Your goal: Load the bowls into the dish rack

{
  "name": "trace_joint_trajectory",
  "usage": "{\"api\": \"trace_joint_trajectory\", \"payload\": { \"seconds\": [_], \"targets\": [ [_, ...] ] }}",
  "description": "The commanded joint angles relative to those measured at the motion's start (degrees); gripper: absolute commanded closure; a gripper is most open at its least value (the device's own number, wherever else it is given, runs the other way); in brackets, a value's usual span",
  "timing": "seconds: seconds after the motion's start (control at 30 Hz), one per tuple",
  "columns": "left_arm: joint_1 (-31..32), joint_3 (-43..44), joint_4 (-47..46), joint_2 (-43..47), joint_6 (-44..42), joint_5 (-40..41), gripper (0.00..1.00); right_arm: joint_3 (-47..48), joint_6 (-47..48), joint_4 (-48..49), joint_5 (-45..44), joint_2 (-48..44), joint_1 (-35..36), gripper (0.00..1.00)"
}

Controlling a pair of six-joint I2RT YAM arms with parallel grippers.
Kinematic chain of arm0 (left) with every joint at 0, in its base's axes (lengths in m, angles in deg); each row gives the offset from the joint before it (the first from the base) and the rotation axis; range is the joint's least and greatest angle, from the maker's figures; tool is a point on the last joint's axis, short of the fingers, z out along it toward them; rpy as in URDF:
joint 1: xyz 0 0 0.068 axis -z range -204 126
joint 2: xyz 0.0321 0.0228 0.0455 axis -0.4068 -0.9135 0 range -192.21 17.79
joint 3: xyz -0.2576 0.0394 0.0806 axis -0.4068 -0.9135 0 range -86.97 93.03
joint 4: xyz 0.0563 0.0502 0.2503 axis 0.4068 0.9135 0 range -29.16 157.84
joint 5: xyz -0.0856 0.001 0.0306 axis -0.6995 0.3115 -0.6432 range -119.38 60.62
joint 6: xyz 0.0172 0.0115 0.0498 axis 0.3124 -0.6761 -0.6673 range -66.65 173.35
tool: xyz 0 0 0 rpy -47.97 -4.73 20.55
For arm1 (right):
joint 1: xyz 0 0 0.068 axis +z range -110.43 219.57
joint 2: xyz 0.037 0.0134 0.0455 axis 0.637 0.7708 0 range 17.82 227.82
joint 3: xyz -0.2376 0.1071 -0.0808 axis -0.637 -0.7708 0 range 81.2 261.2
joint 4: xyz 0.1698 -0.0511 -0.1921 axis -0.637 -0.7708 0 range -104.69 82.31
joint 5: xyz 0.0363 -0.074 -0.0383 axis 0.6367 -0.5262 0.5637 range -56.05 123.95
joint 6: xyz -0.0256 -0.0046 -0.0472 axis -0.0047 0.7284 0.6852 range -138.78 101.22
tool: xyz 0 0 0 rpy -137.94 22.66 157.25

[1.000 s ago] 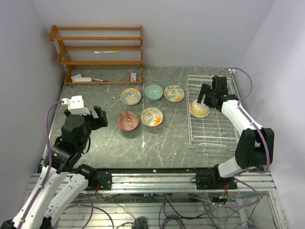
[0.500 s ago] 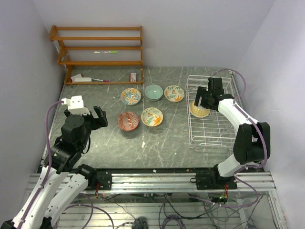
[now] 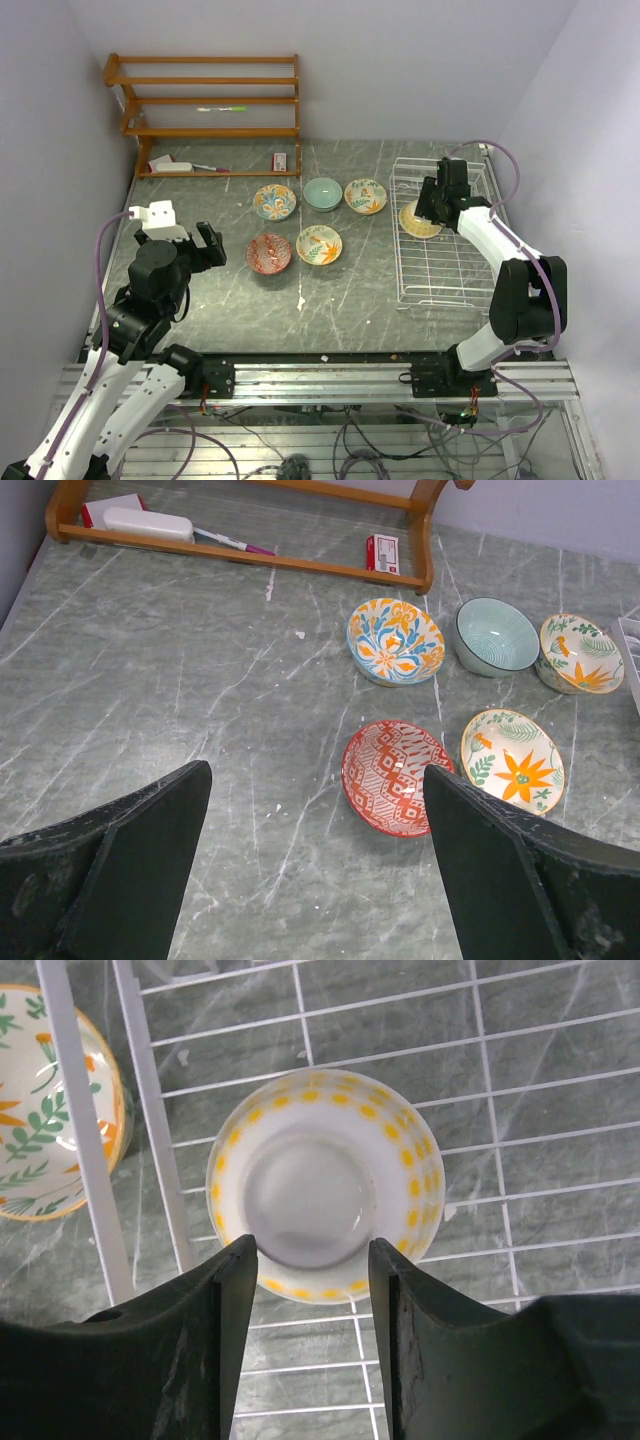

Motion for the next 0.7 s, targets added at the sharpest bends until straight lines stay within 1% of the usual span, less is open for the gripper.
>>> {"api": "trace_joint_trajectory", "payload": {
  "seconds": [0.0,0.1,0.27,0.37,0.43,0.5,0.57,0.67],
  "targets": [
    [-0.54,-0.43,-1.30,0.18,-0.46,-0.02,0.02,0.05,-1.10,2.41,-4.97,-0.16,-0.67,0.59],
    [-0.54,-0.53,-1.05,0.07,-0.37,-0.04,0.02,1.07,-1.71,3.46,-8.06,0.31,-2.18,0.60],
    [-0.54,-0.56,-0.94,0.25,-0.33,0.03,0.02,1.78,-2.67,6.94,-7.07,2.26,-6.56,0.60],
    [-0.54,-0.58,-0.84,0.25,-0.35,0.14,0.02,3.04,-2.35,7.07,-10.15,4.48,-8.07,0.60],
    [-0.54,-0.56,-0.94,0.29,-0.46,0.14,0.02,3.67,-2.21,6.96,-8.16,5.08,-9.32,0.60],
    [-0.56,-0.56,-1.02,0.04,-0.54,0.11,0.02,2.89,-0.78,8.35,-6.20,3.13,-8.70,0.59],
    [-0.54,-0.47,-1.04,-0.17,-0.52,0.12,0.02,1.52,0.74,10.92,-4.17,0.71,-7.35,0.50],
    [-0.54,-0.47,-1.14,-0.12,-0.51,0.13,0.02,1.59,1.91,9.94,-3.41,-1.58,-5.26,0.29]
  ]
}}
